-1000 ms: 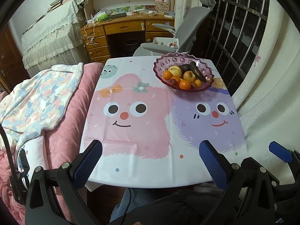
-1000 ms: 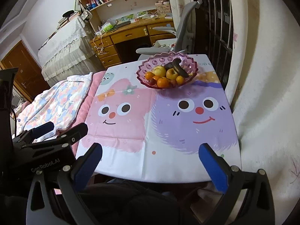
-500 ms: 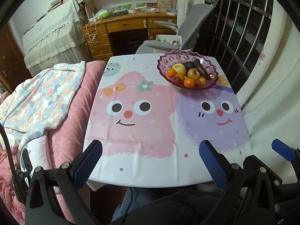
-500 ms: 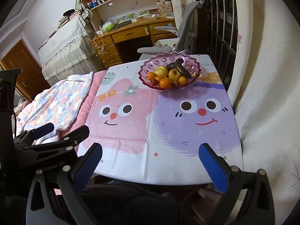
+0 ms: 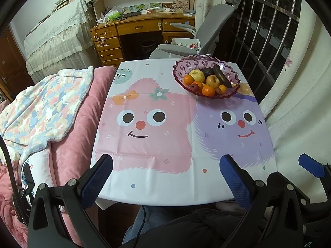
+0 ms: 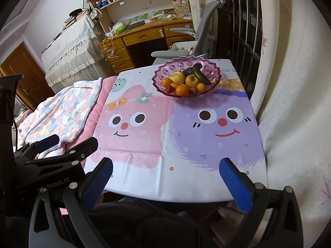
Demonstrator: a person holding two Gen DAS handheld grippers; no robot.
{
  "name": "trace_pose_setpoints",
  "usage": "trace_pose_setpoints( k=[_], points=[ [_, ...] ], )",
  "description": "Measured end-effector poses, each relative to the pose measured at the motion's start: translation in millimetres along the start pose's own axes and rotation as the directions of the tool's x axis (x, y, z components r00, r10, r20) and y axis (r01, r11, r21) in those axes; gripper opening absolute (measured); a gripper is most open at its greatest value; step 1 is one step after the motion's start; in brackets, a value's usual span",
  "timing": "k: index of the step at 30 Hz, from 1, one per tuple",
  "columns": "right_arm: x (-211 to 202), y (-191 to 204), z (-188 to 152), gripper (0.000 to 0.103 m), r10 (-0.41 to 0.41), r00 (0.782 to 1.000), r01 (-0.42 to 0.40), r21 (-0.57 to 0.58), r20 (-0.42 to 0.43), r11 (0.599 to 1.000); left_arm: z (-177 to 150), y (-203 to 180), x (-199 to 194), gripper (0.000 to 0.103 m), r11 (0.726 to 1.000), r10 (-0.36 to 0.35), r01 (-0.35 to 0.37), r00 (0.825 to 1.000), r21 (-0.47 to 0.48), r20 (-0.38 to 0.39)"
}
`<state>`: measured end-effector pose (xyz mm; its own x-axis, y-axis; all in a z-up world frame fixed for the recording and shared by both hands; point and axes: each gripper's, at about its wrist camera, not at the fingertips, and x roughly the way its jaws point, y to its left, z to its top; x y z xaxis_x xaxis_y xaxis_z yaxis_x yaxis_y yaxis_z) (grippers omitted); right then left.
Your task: Organize fruits
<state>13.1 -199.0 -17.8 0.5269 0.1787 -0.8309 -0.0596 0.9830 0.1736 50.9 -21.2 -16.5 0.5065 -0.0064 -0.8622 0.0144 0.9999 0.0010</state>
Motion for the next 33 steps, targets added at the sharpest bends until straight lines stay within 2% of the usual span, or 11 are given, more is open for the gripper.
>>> trace_pose_setpoints(
  k=[33],
  points=[
    [0.4,2.1,-0.4,0.103,0.001,1.000,-0.001,0.005,0.001,1.000,-7.2,4.1,-4.6,0.103,1.000,0.004,-0.004,1.000,-0.005,-0.008]
  ],
)
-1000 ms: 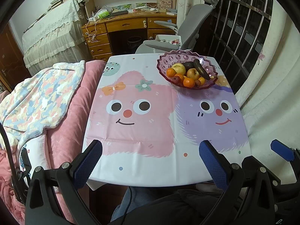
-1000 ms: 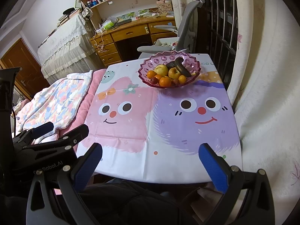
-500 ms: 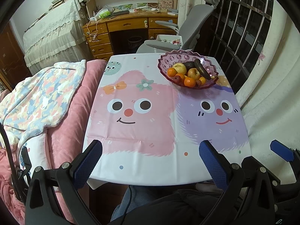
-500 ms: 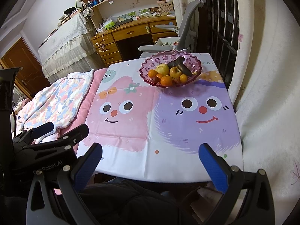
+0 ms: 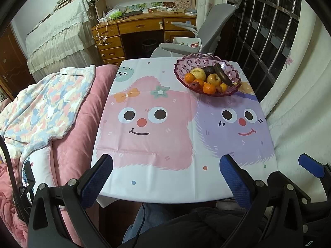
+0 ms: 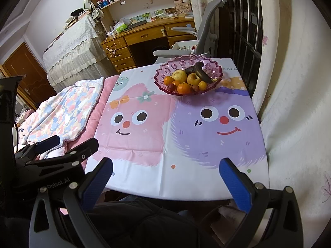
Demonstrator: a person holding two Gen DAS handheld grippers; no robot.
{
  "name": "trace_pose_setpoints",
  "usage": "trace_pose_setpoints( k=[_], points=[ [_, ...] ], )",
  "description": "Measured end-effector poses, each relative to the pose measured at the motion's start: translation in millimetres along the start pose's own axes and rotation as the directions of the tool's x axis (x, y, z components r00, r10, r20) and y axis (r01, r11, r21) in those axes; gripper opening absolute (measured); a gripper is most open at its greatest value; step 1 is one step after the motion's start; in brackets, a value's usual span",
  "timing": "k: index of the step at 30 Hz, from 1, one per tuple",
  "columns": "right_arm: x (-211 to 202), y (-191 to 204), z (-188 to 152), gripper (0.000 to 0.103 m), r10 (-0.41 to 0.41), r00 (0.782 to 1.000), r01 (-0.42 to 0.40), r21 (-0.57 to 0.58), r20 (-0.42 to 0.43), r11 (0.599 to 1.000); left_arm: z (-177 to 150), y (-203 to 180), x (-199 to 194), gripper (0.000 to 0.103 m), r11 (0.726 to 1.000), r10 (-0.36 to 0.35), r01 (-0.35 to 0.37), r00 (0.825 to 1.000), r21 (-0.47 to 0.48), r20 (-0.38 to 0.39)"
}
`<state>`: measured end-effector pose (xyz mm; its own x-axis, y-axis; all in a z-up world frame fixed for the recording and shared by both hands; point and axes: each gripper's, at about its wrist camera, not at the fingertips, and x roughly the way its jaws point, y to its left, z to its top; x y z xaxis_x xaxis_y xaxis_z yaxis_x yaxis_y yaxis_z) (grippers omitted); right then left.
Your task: Organize fruits
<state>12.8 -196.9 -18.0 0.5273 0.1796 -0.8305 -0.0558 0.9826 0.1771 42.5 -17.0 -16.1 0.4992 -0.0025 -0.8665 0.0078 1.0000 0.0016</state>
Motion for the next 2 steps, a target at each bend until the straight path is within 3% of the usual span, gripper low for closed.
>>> trace_pose_setpoints(
  k=[2],
  points=[
    [-0.3,0.0,0.2,0.103,0.000,1.000,0.000,0.001,-0.001,1.000,0.4,-0.1,0.1,0.103,1.000,0.000,0.000,1.000,0.000,0.000]
  ],
)
